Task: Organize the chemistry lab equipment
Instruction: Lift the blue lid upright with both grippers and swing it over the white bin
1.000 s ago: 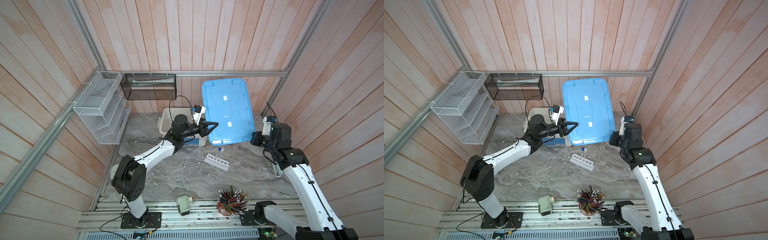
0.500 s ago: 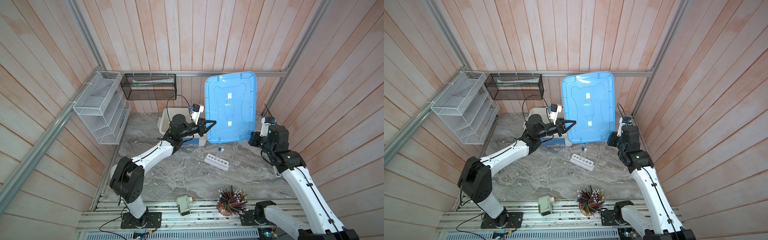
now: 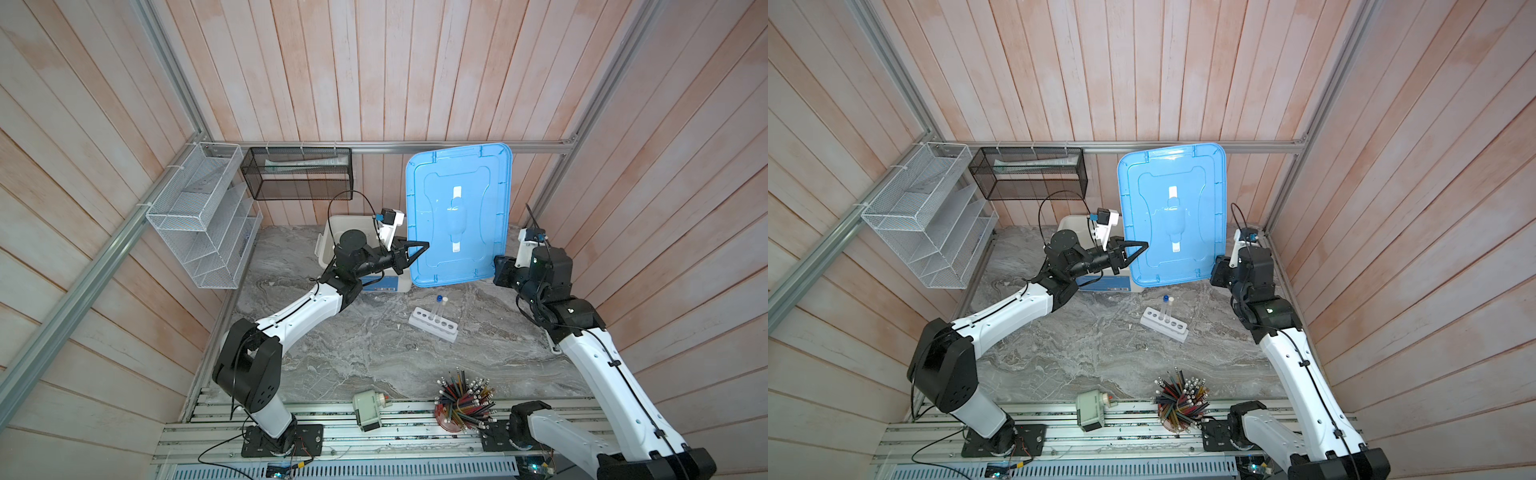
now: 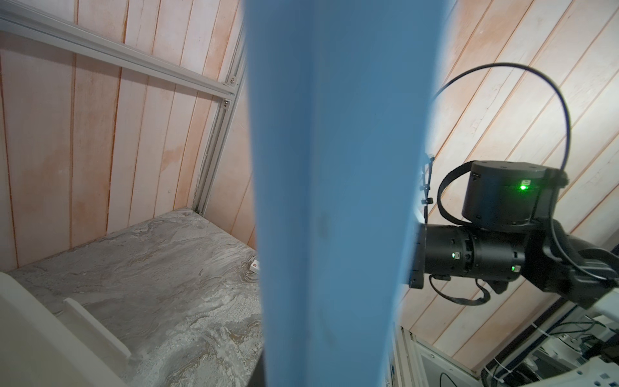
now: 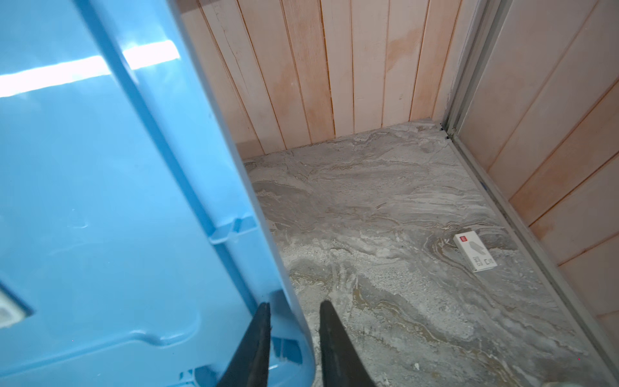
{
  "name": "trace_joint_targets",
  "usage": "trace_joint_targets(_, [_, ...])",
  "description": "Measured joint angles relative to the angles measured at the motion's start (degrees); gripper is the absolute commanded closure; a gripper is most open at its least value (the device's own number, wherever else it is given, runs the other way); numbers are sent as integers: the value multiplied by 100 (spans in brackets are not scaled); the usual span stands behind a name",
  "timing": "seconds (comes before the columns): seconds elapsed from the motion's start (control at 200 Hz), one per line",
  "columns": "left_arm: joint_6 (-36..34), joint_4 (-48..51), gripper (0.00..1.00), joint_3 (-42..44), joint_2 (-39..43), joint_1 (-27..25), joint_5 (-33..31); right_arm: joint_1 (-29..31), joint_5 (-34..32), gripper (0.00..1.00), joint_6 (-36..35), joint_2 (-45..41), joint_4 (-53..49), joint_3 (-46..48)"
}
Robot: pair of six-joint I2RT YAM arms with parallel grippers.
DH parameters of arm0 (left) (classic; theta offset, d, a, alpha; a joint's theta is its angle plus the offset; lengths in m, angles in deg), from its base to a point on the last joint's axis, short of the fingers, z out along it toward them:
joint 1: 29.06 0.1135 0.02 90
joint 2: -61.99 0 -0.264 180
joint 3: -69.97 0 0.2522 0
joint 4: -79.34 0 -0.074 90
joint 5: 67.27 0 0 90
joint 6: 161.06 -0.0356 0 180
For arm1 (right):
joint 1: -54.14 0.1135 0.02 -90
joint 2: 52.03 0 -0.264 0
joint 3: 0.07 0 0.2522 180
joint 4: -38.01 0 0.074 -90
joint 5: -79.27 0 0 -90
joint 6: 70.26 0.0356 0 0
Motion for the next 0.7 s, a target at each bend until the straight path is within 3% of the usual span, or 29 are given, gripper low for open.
trace_joint_targets(0.17, [-282,256,95,24,256,146,-208,0,-103,56,-13,-17,37,-66])
trace_joint_targets(0.315, [-953,883,95,24,702,334,-743,0,-304,53,-28,-210,17,-138])
trace_joint_targets(0.5, [-2487,2057,95,-149,1379,400,-1923,0,-289,53,-42,-232,-146,-758])
trace_joint_targets(0.7, [-4223,2796,95,-164,2170,323,-3532,-13,315,52,96,116,-326,-1633])
